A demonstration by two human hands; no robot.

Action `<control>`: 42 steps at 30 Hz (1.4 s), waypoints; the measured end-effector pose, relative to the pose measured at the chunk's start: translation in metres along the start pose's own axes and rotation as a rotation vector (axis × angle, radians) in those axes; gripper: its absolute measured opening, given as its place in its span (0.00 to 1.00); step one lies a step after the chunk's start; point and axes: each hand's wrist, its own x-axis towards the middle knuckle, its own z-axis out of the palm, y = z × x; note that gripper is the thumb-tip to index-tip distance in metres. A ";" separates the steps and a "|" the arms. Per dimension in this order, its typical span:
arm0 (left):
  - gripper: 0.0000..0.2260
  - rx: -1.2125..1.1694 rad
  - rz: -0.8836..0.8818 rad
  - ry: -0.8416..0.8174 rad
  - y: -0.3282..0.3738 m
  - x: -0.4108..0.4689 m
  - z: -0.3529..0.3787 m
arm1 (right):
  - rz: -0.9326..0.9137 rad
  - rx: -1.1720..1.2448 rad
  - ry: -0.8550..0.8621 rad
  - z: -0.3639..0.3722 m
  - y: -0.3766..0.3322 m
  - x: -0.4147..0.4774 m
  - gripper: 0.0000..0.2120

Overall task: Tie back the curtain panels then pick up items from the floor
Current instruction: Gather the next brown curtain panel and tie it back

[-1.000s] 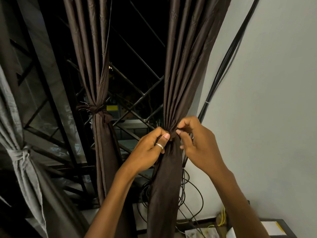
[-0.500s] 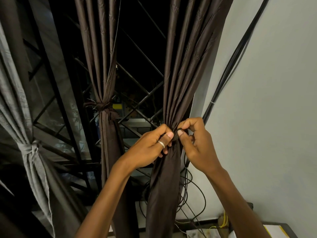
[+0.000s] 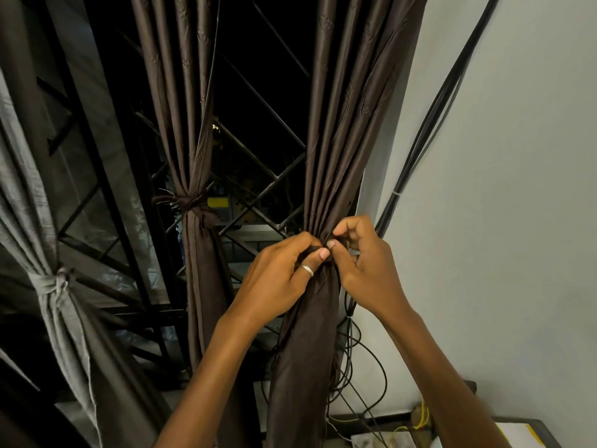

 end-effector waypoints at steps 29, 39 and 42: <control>0.05 -0.178 -0.169 0.267 0.003 0.006 0.018 | 0.119 -0.219 -0.041 0.014 0.009 -0.012 0.12; 0.07 -0.055 -0.098 0.243 0.008 0.011 0.017 | 0.205 -0.209 -0.243 0.013 0.009 -0.002 0.12; 0.07 -0.064 -0.117 0.244 0.010 0.011 0.018 | 0.199 -0.239 -0.236 0.010 0.009 -0.001 0.12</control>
